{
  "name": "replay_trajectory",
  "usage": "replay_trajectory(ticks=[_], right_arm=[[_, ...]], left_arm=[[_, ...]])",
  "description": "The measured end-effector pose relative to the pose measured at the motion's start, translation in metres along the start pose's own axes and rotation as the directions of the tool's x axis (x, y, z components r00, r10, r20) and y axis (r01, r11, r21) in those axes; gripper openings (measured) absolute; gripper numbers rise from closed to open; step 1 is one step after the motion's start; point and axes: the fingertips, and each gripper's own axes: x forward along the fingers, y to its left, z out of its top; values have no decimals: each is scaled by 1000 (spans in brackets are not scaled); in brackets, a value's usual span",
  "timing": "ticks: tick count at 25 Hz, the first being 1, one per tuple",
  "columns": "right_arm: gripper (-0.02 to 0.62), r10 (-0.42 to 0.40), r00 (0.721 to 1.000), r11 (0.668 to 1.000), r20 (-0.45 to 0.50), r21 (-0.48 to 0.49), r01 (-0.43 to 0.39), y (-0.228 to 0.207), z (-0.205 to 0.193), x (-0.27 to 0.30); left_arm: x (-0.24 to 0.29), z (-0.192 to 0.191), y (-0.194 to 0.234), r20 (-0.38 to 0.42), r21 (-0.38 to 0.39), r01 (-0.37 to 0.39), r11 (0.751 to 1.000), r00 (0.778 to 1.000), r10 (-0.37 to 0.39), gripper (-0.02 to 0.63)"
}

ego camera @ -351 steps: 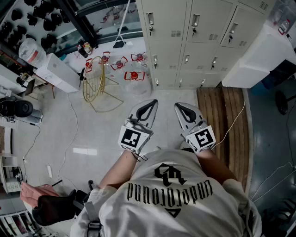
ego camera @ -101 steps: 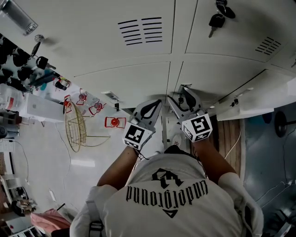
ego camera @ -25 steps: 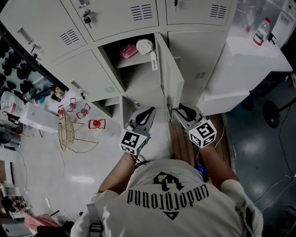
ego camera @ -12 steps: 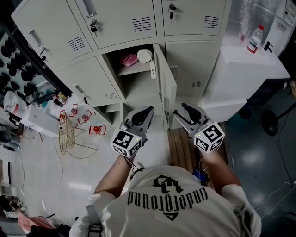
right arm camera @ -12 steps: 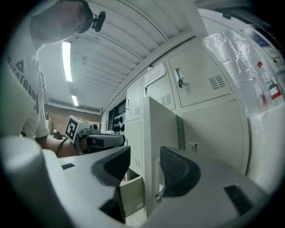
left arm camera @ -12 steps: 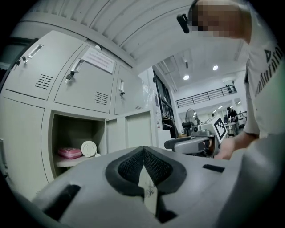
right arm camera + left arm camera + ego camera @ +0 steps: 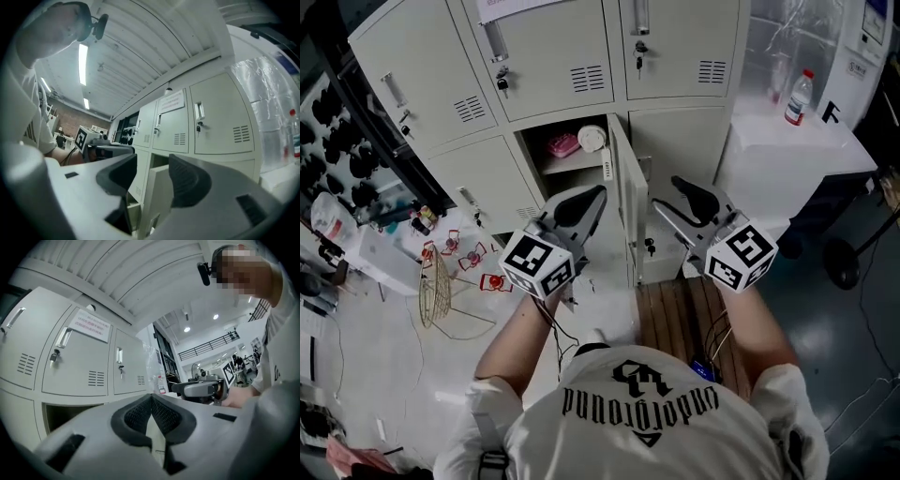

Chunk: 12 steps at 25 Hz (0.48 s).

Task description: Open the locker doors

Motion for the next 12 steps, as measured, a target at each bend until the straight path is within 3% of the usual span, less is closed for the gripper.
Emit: replay_trajectory(ticks=[12], right_arm=[[216,-48,999,996,2,-71,48,-39,59,37]], left_arm=[[41,53,28,48,81,62,995,997,-66,8]])
